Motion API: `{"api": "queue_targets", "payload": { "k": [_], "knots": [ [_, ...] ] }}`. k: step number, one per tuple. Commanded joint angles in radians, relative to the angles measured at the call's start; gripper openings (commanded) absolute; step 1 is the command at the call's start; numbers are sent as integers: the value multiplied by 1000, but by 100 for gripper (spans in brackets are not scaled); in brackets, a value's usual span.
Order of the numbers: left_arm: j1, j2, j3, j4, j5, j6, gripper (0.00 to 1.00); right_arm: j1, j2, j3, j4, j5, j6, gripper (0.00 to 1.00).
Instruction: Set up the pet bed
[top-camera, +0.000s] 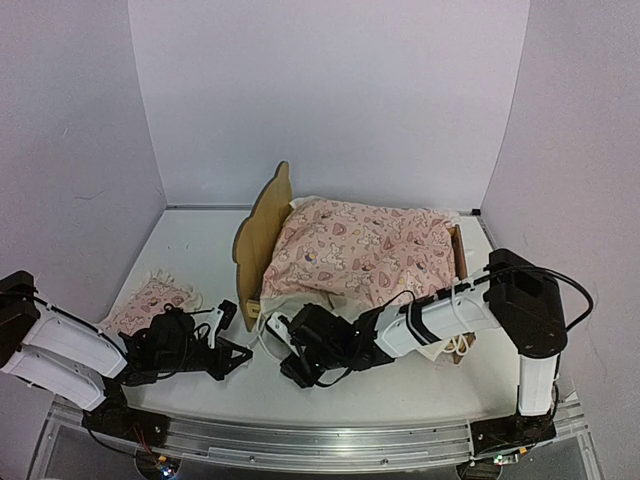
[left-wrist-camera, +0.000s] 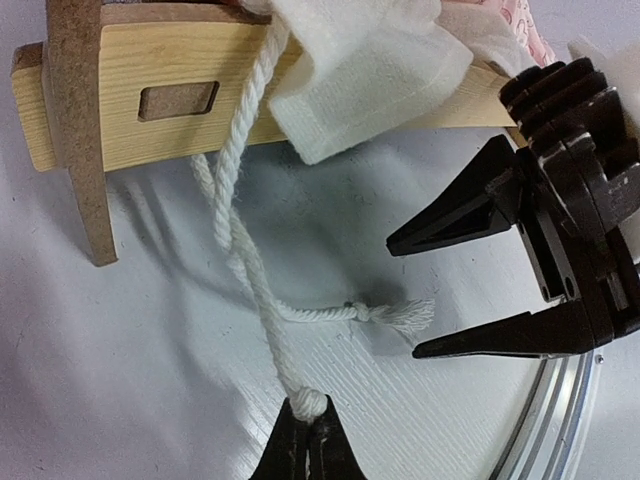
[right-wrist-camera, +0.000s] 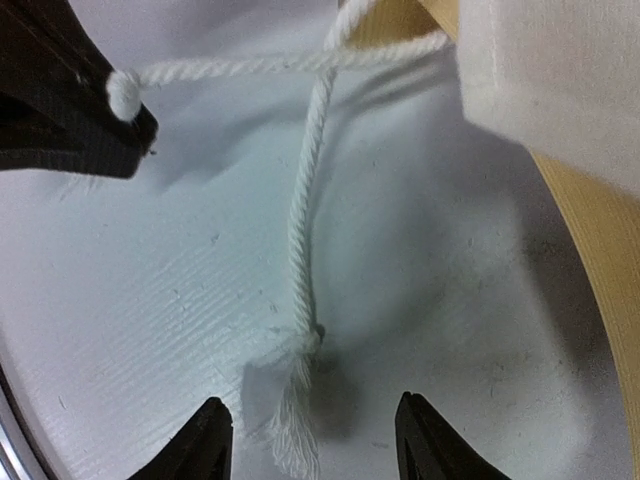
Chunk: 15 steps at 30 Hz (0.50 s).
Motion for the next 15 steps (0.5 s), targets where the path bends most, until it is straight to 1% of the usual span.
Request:
{"api": "queue_targets", "payload": {
  "k": [1,4,6,8,13,15],
  "knots": [
    [4,-14,32,25,12,9,0,-6,-17,-41,296,-24,-48,58],
    [4,-17,31,25,13,6,0,-6,16,-41,386,25,-36,57],
    [4,-13,31,25,12,6,0,-6,41,-53,446,74,-40,50],
    [4,-10,31,25,13,8,0,-6,59,-63,480,80,-53,45],
    [4,-26,27,24,11,3,0,-6,62,-71,470,48,-64,37],
    [4,-28,27,24,9,5,0,-6,41,-73,434,37,-69,36]
  ]
}}
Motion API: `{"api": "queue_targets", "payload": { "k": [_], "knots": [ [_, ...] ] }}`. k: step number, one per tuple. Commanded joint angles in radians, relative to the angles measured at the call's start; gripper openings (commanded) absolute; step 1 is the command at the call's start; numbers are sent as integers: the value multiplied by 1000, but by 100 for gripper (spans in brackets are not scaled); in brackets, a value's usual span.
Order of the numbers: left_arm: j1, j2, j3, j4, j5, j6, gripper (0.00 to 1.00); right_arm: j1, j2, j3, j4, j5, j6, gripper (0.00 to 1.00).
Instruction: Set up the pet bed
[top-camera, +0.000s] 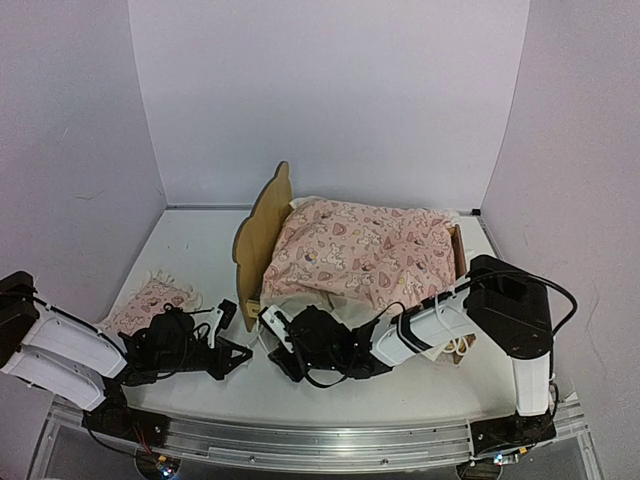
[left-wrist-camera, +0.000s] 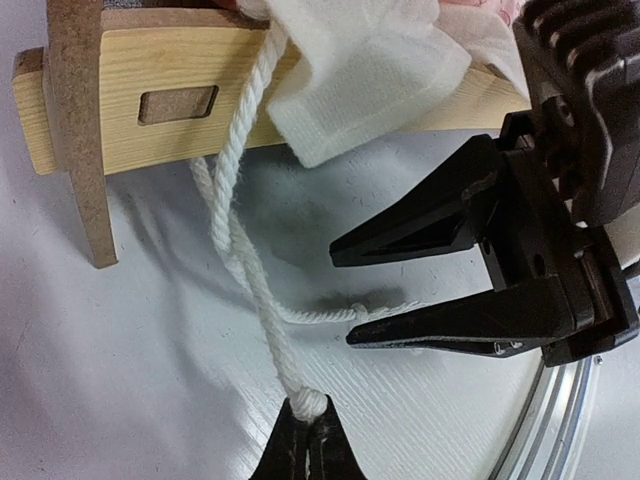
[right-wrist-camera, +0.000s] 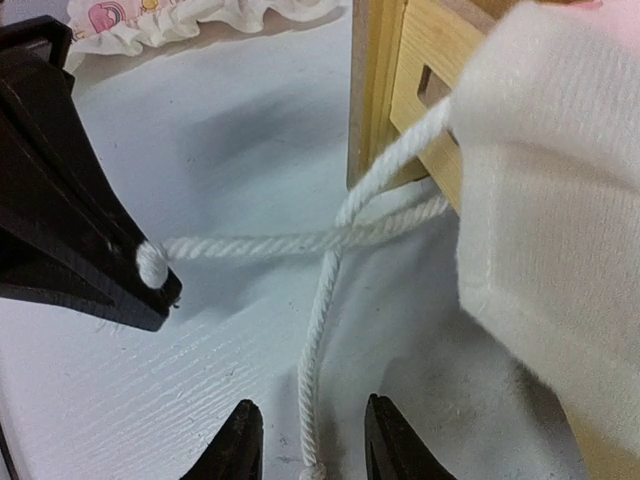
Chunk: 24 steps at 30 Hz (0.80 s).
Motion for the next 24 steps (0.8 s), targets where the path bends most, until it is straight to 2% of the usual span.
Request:
{"api": "queue_targets", "payload": {
  "k": [1,4,11,16,22,24],
  "knots": [
    [3,-24,28,25,9,5,0,-2,-30,-2,0,-9,-22,36],
    [4,-14,31,25,12,5,0,-2,-57,-15,-73,-11,-17,37],
    [3,-9,30,26,14,5,0,-2,-67,-48,-114,-21,-13,35],
    [4,-4,32,25,18,2,0,-2,-37,-38,-87,8,-15,21],
    [4,5,30,24,18,0,0,-2,-25,-28,-54,40,-16,0],
    [4,10,28,24,16,-12,0,-2,-54,-31,-43,66,-5,0]
  ]
}}
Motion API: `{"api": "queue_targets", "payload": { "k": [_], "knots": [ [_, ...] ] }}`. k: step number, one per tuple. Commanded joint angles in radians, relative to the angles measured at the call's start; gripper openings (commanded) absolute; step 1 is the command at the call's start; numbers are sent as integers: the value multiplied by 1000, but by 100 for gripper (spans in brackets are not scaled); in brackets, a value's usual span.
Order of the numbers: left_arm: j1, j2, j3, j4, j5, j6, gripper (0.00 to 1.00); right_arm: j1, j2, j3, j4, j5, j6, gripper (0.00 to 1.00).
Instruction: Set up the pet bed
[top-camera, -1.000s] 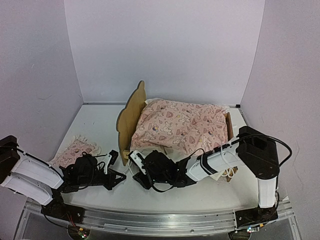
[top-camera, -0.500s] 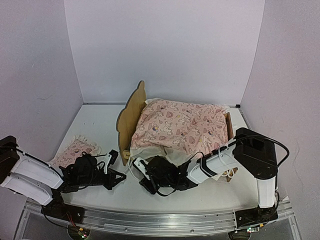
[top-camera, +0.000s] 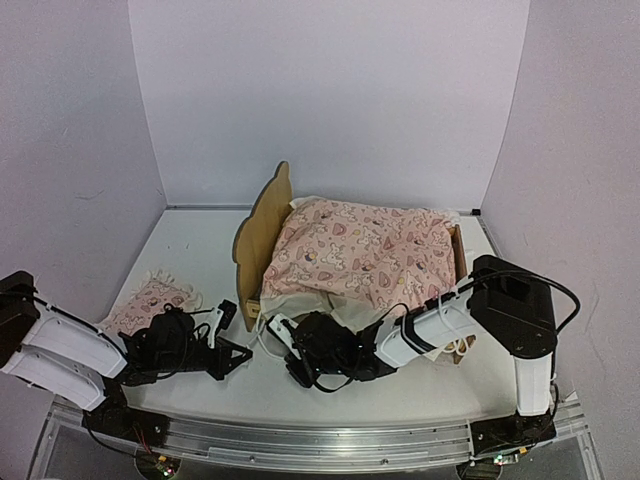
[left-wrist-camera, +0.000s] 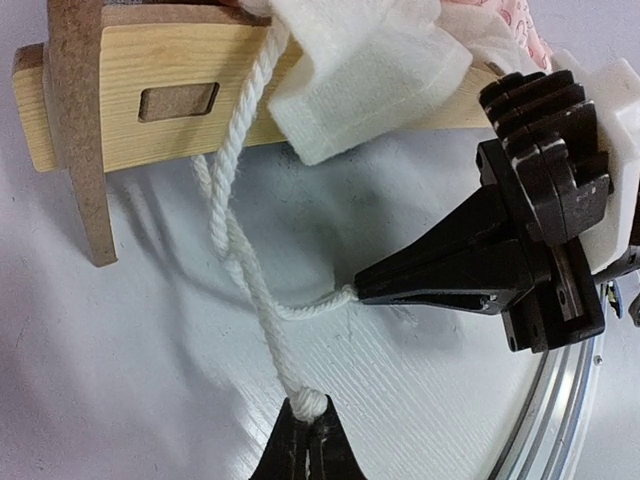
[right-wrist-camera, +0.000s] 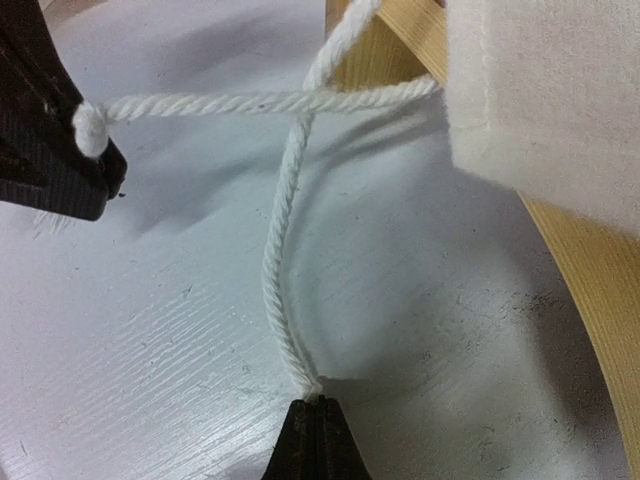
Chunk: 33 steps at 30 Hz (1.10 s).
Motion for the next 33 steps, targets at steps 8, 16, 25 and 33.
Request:
{"api": "queue_targets", "payload": {
  "k": [8,16,25,33],
  "knots": [
    [2,122,42,24,47,-73,0,0,-36,97,117,120,25,0],
    [-14,176,56,24,73,-96,0,0,6,141,204,146,45,0],
    [-13,115,39,26,64,-104,9,-8,-61,70,233,21,1,0],
    [-5,-68,-10,23,108,-171,55,-16,-101,-33,237,-57,-16,0]
  ]
}}
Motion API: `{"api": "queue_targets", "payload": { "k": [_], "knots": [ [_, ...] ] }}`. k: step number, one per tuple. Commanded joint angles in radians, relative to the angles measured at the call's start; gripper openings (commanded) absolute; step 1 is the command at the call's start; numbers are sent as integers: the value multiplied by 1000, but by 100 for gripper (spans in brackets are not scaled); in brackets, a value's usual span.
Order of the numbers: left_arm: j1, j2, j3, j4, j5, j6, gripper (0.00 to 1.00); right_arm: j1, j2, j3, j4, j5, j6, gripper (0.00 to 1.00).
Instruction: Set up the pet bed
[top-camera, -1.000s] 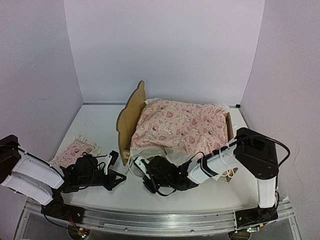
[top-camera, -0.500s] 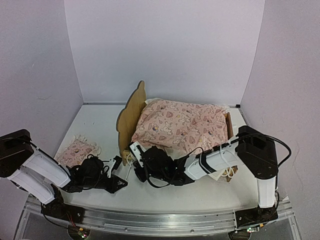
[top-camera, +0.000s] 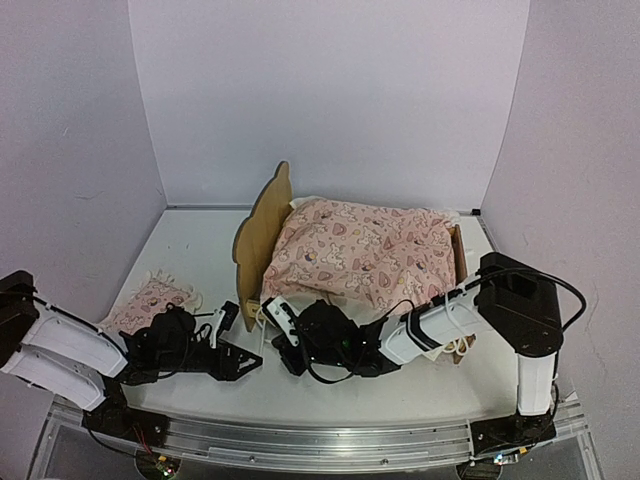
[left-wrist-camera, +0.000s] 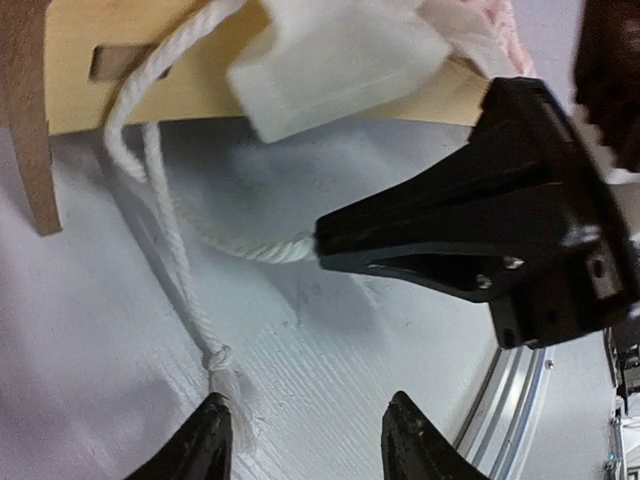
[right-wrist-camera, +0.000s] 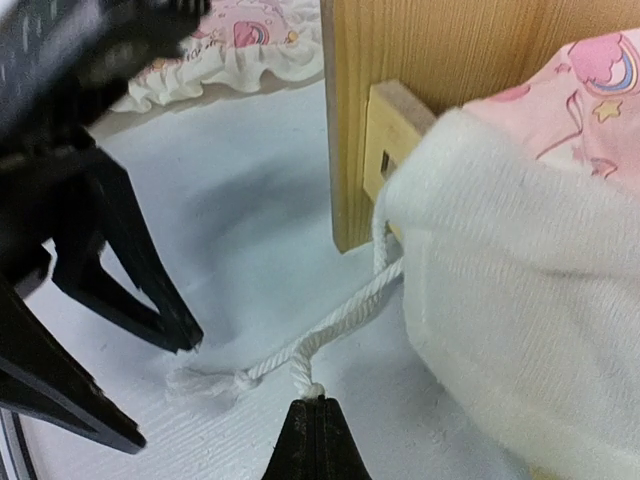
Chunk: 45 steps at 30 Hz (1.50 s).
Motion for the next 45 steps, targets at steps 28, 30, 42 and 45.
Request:
{"api": "queue_targets", "payload": {
  "k": [28,30,42,45],
  "knots": [
    [8,228,198,179,-392,-401,26,-39,-122,-104,148,-131,-13,0],
    [2,250,209,193,-421,-392,26,-40,-122,-108,154,-131,-14,0],
    [-13,315,238,211,-524,-396,22,-41,-136,-126,170,-170,-7,0],
    [-16,321,249,225,-525,-364,20,-41,-138,-128,172,-170,-7,0]
  ]
}}
